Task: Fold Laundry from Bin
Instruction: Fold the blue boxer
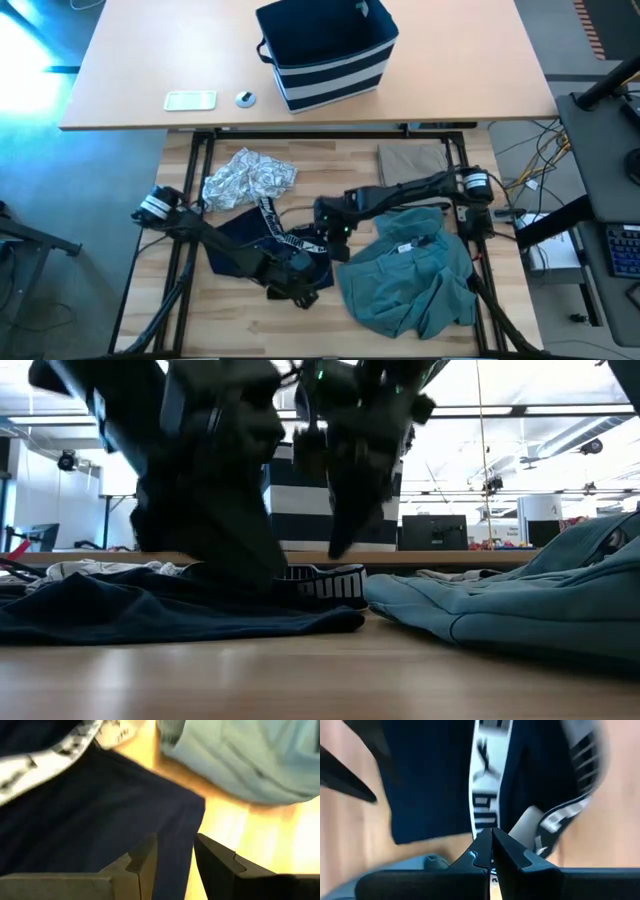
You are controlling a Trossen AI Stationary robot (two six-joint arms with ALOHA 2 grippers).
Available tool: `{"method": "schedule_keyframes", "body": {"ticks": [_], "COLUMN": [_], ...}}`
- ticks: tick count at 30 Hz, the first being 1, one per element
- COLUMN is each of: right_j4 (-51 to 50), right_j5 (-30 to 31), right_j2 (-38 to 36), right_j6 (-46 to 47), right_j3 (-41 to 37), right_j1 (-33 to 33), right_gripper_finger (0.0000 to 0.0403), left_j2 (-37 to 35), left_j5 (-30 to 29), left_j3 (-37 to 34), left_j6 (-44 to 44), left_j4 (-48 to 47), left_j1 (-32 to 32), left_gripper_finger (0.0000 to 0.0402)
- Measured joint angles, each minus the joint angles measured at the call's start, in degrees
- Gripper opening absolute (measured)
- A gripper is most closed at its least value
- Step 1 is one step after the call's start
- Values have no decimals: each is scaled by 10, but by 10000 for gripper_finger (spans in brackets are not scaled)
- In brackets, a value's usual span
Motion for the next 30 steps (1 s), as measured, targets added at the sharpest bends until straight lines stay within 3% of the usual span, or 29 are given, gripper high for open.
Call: {"method": "schedule_keyframes", "body": {"ticks": [5, 9, 11, 15, 22, 26, 30], "right_j4": [-12, -41, -37, -39, -40, -16, 108], "right_j5": [17, 103, 115, 80, -68, -71, -57], "right_j2": [33, 37, 31, 17, -9, -9, 0], "right_j6": [1, -15, -30, -28, -13, 5, 43], "right_j3": [0, -1, 0, 2, 4, 4, 4], "right_j1": [-9, -42, -66, -100, -82, -41, -7], "right_gripper_finger": [9, 9, 9, 9, 9, 9, 9], "left_j2": [18, 18, 15, 0, -80, -144, -194], "left_j5": [17, 25, 47, 80, 83, 33, -10], "left_j3": [-23, -31, -31, -23, -7, -9, -32], "left_j6": [-38, -68, -79, -97, -96, -104, -150], "left_j4": [15, 15, 12, -6, -44, -160, -299], "left_j1": [-26, -72, -96, -136, -153, -149, -146], "left_gripper_finger": [115, 115, 115, 115, 115, 115, 115]}}
